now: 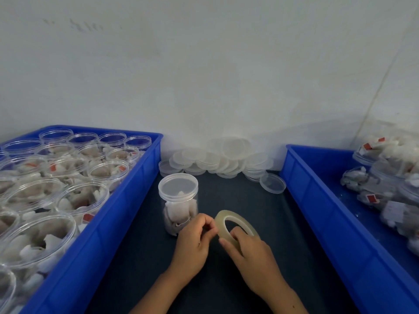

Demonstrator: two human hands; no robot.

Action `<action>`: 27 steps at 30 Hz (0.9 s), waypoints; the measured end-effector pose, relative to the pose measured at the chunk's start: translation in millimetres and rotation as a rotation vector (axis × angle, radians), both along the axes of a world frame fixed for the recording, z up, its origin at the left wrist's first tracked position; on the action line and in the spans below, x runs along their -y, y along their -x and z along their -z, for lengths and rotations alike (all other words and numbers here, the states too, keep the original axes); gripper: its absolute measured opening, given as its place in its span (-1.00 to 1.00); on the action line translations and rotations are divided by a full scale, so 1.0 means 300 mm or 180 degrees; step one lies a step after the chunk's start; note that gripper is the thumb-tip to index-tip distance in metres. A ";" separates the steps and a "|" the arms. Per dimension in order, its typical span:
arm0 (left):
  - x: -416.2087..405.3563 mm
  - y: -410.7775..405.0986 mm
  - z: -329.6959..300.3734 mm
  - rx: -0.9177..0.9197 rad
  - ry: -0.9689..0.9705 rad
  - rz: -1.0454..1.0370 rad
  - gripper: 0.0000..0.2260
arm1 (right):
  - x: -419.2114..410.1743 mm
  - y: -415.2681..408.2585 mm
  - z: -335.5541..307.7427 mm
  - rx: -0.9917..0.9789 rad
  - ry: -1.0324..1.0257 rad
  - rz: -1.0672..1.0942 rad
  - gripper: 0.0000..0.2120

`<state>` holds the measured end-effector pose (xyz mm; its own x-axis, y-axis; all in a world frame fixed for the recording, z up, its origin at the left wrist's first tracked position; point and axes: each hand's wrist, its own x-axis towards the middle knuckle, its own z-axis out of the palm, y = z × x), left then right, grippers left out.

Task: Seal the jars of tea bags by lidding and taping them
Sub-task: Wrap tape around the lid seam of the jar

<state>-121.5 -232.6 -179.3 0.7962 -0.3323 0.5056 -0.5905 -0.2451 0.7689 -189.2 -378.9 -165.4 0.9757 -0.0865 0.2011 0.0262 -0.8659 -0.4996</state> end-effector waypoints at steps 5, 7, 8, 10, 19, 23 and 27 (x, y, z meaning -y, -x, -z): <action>-0.006 0.002 -0.021 -0.0032 0.0043 -0.0013 -0.86 | -0.003 -0.021 -0.006 -0.0141 0.0159 0.0184 -0.50; -0.009 0.007 -0.029 0.0027 0.0096 -0.0073 -0.84 | -0.003 -0.031 -0.011 -0.0147 0.0357 0.0322 -0.44; -0.011 0.009 -0.031 0.0065 0.0113 -0.0107 -0.83 | -0.001 -0.035 -0.012 -0.0147 0.0381 0.0411 -0.40; -0.016 0.008 -0.036 0.0130 0.0147 -0.0191 -0.82 | 0.004 -0.040 -0.015 -0.0125 0.0304 0.0571 -0.34; -0.025 0.001 -0.041 0.0493 0.0308 -0.0453 -0.75 | 0.026 -0.009 -0.036 0.0096 -0.0245 0.0120 -0.84; -0.027 0.002 -0.048 0.0510 0.0259 -0.0127 -0.76 | 0.024 0.003 -0.049 0.0220 -0.0330 0.0113 -0.82; -0.053 -0.001 -0.069 0.1270 -0.0234 0.0021 -0.79 | 0.020 0.003 -0.055 0.0455 -0.0314 0.0333 -0.78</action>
<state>-121.1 -216.7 -158.6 0.5399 -0.3836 0.7492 -0.8409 -0.2861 0.4595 -190.2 -384.8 -148.9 0.9225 -0.2119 0.3226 0.0155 -0.8147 -0.5797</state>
